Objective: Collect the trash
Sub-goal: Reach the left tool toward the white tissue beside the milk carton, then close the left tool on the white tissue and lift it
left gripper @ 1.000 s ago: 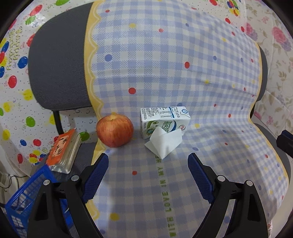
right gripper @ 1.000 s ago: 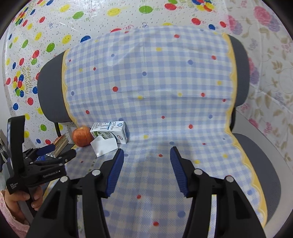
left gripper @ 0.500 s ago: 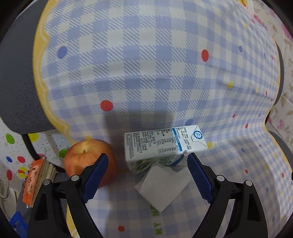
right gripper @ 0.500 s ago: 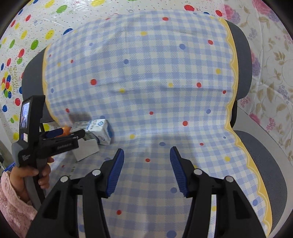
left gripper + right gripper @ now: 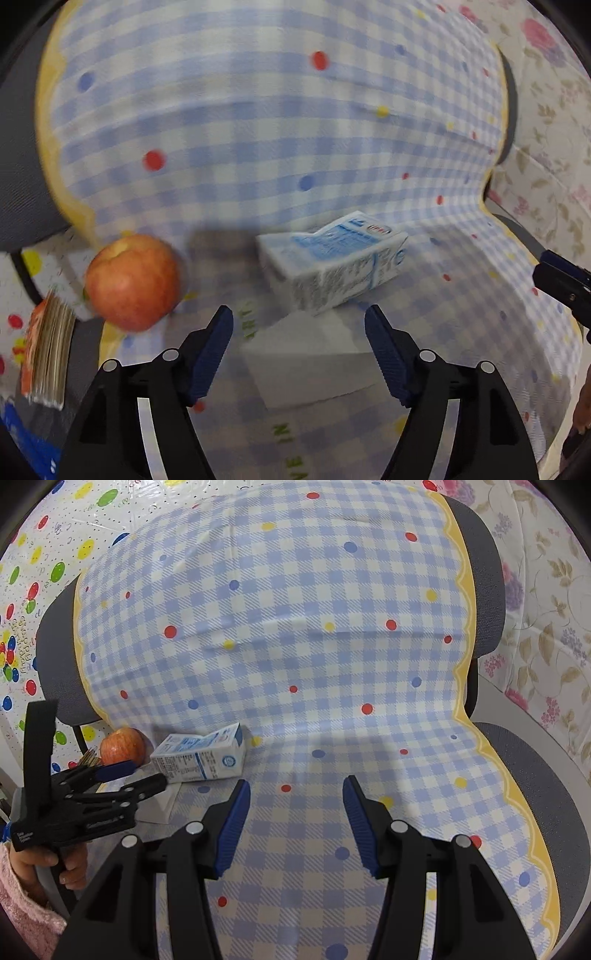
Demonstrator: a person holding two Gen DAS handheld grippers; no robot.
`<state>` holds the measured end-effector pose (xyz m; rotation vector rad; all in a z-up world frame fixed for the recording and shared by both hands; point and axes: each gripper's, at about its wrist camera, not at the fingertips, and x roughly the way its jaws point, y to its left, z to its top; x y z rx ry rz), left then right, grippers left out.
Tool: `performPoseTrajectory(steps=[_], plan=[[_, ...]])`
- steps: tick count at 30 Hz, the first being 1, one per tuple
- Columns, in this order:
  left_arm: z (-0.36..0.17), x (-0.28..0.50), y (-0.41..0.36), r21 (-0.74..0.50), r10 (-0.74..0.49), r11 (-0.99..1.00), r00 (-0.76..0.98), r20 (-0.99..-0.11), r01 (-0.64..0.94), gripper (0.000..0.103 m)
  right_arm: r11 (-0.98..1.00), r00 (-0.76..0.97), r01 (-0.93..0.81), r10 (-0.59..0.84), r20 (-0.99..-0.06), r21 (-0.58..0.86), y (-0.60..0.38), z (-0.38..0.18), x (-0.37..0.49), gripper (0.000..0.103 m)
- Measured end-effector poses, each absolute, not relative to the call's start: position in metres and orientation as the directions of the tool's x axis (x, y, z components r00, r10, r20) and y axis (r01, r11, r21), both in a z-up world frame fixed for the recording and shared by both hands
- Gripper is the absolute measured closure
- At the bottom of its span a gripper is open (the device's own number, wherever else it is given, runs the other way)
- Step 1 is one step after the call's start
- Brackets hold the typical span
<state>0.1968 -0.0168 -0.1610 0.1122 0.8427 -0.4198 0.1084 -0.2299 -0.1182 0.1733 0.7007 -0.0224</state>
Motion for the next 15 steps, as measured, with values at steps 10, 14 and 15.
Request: performPoseTrajectory(steps=[10, 14, 15], plan=[[-0.183, 0.21, -0.012, -0.064, -0.281, 0.923, 0.549, -0.787, 0.38, 0.046, 0.985, 0.748, 0.047, 0.074, -0.659, 0.164, -0.214, -0.125, 0.123, 0.051], [-0.182, 0.205, -0.003, -0.07, -0.262, 0.938, 0.564, -0.783, 0.339, 0.07, 0.987, 0.745, 0.038, 0.078, -0.662, 0.159, -0.209, -0.125, 0.126, 0.051], [-0.18, 0.202, 0.003, -0.068, -0.258, 0.941, 0.569, -0.781, 0.332, 0.072, 0.987, 0.743, 0.036, 0.081, -0.664, 0.16, -0.208, -0.126, 0.128, 0.051]])
